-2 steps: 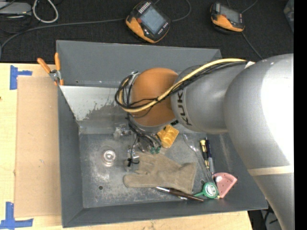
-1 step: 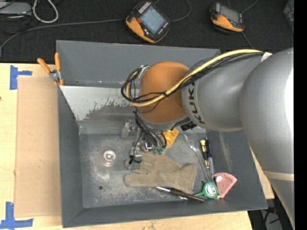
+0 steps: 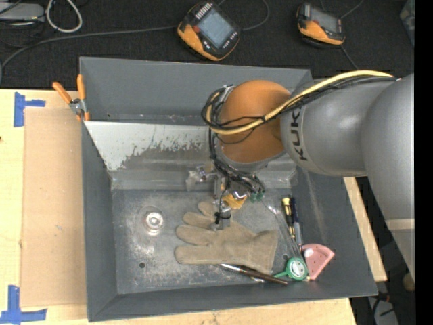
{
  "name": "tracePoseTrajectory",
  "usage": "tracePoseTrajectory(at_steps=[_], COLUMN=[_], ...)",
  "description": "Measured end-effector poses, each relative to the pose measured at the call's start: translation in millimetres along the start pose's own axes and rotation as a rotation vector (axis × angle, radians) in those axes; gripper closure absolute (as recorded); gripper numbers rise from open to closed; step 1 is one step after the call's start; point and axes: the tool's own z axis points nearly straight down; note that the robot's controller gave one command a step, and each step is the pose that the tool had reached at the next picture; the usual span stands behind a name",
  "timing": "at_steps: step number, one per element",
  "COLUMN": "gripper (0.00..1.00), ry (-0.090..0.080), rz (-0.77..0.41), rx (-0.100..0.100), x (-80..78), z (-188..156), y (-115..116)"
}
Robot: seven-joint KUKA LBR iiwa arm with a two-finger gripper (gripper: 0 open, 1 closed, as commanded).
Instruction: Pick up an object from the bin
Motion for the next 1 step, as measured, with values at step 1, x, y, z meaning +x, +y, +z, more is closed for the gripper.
tracePoseTrajectory(at_steps=[1], gripper=[0.00], ry=[-0.006], rz=[0.183], rx=[-0.005], x=[7.4], z=[29.0], y=[1.7])
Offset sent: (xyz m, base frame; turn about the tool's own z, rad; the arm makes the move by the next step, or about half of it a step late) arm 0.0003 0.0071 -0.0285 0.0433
